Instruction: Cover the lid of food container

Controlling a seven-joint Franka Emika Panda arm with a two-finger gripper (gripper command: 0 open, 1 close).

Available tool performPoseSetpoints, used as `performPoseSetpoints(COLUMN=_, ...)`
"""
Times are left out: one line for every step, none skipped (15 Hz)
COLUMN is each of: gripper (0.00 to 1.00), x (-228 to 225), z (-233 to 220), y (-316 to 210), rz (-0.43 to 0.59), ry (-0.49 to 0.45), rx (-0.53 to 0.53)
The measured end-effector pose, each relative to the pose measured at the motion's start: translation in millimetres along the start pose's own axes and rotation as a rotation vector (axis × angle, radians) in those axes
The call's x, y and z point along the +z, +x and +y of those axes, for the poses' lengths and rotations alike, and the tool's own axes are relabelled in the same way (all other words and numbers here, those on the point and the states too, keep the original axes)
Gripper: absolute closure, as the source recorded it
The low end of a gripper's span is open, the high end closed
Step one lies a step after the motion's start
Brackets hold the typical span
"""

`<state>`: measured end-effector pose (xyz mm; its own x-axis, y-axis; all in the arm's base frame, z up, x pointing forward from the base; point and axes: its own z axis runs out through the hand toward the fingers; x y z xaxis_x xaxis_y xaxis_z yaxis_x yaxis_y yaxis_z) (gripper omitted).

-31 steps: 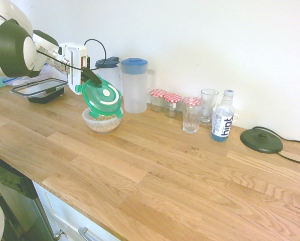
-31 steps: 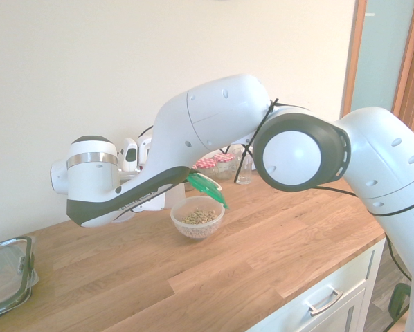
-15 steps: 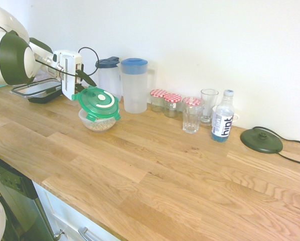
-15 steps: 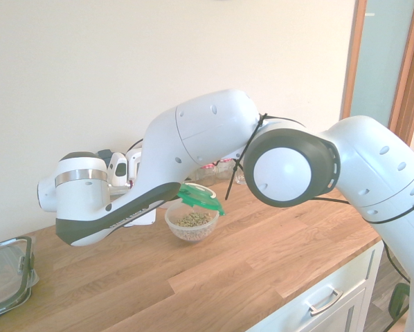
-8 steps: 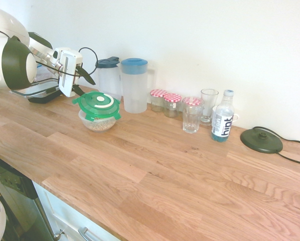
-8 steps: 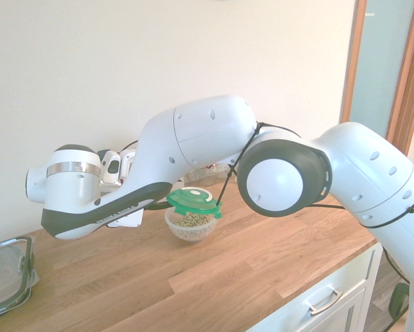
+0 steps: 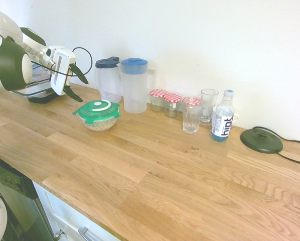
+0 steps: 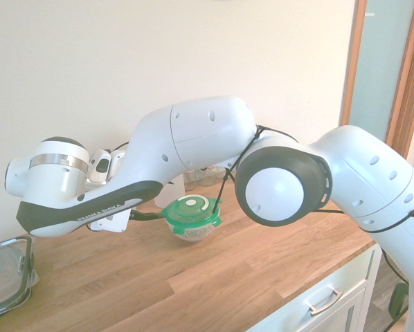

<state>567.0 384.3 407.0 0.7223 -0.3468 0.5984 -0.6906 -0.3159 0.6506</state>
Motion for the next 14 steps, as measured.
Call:
performPoseSetpoints(gripper=0.00, x=-5.2, z=4.2, y=3.3, rz=-0.010, ry=0.012, rx=0.002)
performPoseSetpoints(gripper=0.00, x=-10.9, z=9.2, y=6.6, rz=-0.032, ry=0.030, rx=-0.001)
performPoseSetpoints(gripper=0.00, x=-18.7, z=15.8, y=9.6, rz=-0.074, ry=0.061, rx=-0.011)
performPoseSetpoints(gripper=0.00, x=-26.8, z=24.8, y=12.8, rz=-0.124, ry=0.094, rx=-0.025)
performPoseSetpoints(gripper=0.00, x=-33.4, z=36.5, y=17.2, rz=-0.174, ry=0.124, rx=-0.042)
performPoseSetpoints(gripper=0.00, x=-37.1, z=49.7, y=24.1, rz=-0.228, ry=0.155, rx=-0.060)
performPoseSetpoints(gripper=0.00, x=-36.8, z=64.3, y=34.2, rz=-0.284, ry=0.187, rx=-0.078)
performPoseSetpoints(gripper=0.00, x=-32.0, z=77.6, y=47.9, rz=-0.340, ry=0.224, rx=-0.090)
performPoseSetpoints(gripper=0.00, x=-23.8, z=88.4, y=63.1, rz=-0.400, ry=0.266, rx=-0.098)
performPoseSetpoints(gripper=0.00, x=-14.7, z=97.8, y=77.9, rz=-0.458, ry=0.314, rx=-0.103)
performPoseSetpoints(gripper=0.00, x=-7.2, z=104.3, y=89.0, rz=-0.512, ry=0.366, rx=-0.105)
performPoseSetpoints(gripper=0.00, x=-1.4, z=110.7, y=97.9, rz=-0.560, ry=0.421, rx=-0.107)
performPoseSetpoints(gripper=0.00, x=3.5, z=117.4, y=105.3, rz=-0.602, ry=0.477, rx=-0.113)
performPoseSetpoints(gripper=0.00, x=8.5, z=124.2, y=112.3, rz=-0.640, ry=0.534, rx=-0.119)
